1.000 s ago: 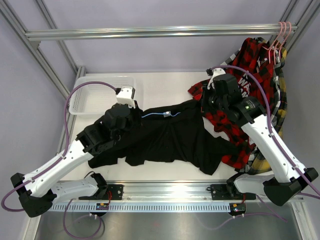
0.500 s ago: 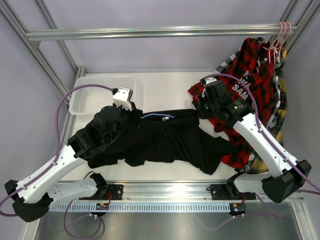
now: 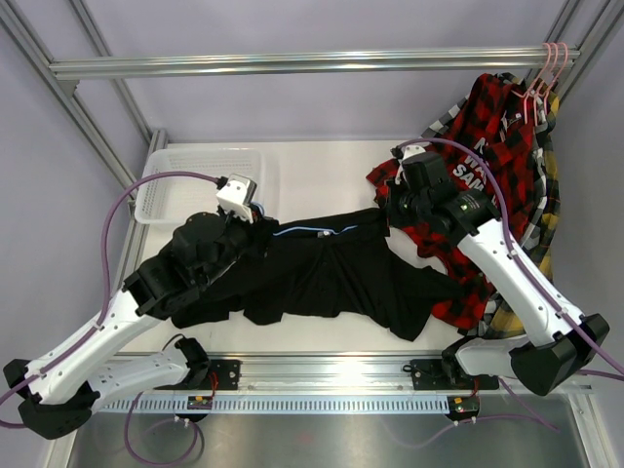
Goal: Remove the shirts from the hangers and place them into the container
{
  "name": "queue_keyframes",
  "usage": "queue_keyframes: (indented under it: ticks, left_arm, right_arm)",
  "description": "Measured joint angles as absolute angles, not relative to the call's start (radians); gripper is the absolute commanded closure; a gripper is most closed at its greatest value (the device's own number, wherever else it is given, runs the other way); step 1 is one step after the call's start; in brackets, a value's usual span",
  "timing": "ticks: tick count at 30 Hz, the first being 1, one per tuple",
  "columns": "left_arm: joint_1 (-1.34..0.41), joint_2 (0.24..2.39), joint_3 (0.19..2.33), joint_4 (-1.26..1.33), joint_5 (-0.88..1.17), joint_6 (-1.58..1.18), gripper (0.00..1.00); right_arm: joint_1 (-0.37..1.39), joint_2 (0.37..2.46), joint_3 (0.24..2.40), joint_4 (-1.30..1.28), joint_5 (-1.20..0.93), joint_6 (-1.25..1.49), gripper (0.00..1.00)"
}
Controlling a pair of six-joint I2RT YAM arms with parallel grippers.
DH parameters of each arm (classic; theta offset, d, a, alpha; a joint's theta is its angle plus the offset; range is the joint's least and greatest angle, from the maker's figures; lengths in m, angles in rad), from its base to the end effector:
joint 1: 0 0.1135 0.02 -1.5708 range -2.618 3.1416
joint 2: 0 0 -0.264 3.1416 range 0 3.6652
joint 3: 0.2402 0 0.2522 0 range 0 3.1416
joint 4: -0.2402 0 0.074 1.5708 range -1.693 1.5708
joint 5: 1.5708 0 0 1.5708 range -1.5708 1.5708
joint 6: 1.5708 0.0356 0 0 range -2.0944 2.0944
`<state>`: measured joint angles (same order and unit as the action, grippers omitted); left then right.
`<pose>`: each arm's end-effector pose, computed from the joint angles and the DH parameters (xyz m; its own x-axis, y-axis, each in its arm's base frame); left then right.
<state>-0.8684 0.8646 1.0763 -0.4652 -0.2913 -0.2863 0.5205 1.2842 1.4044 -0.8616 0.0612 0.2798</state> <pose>0.1242 -0.1309 0.3974 -0.3112 -0.0510 -0.9490 0.4833 0.8513 -0.2043 0.2285 0.1285 0.3817 -0.6894 -0.0774 -0.7203 -0.2777 0.9466 0.1640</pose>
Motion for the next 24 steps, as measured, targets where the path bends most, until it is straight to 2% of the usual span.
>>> queue_keyframes:
  ticks: [10,23,24]
  left_arm:
    - [-0.868,0.817,1.059,-0.417,-0.263,-0.26,1.0]
    - [-0.868,0.774,0.994,-0.291,-0.302,-0.285,1.0]
    - [-0.868,0.776,0.992,-0.276,-0.302,-0.289,1.0]
  right_arm:
    - [0.521,1.296,1.38,-0.835,0.031,0.275,1.0]
    - [0.515,1.23,1.157,-0.744,-0.212,0.264,1.0]
    - [0.513,1.216,1.148,-0.739,-0.226,0.264,0.96]
